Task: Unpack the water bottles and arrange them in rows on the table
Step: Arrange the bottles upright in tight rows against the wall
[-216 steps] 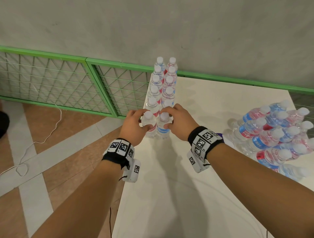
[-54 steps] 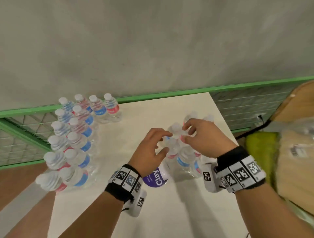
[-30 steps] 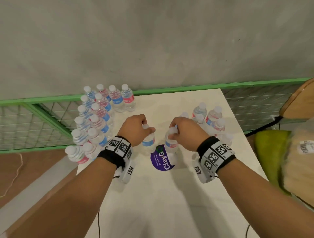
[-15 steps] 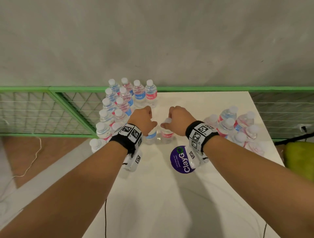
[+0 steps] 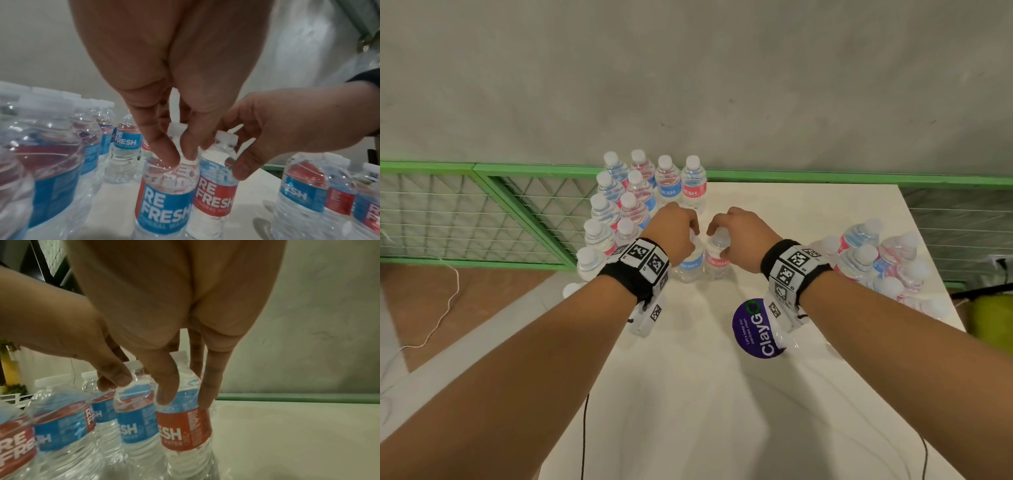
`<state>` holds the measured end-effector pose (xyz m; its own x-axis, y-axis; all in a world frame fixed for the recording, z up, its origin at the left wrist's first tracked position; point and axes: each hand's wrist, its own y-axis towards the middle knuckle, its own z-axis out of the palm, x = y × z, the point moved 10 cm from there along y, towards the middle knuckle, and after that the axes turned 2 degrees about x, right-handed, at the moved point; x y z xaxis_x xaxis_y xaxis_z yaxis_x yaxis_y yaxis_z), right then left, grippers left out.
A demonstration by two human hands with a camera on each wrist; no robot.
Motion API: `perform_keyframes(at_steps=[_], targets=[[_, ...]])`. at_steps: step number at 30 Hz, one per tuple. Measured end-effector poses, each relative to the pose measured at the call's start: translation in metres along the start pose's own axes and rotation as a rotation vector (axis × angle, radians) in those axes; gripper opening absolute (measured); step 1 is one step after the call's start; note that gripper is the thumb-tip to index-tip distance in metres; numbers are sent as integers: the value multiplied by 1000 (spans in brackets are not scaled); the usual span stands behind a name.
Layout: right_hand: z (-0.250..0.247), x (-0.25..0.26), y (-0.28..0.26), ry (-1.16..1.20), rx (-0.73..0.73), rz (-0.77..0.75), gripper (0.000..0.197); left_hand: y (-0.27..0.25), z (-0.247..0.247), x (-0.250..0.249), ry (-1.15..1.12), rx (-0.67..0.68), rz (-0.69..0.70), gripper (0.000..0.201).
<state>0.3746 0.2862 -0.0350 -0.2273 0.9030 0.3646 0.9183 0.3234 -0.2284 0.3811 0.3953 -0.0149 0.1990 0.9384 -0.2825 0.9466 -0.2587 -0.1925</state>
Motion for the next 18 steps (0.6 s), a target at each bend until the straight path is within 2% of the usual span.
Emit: perform_keyframes(at_steps=[18], targets=[[-26,11,97,4,-81,-22,45,77,-36,42,19,-75,-110,25]])
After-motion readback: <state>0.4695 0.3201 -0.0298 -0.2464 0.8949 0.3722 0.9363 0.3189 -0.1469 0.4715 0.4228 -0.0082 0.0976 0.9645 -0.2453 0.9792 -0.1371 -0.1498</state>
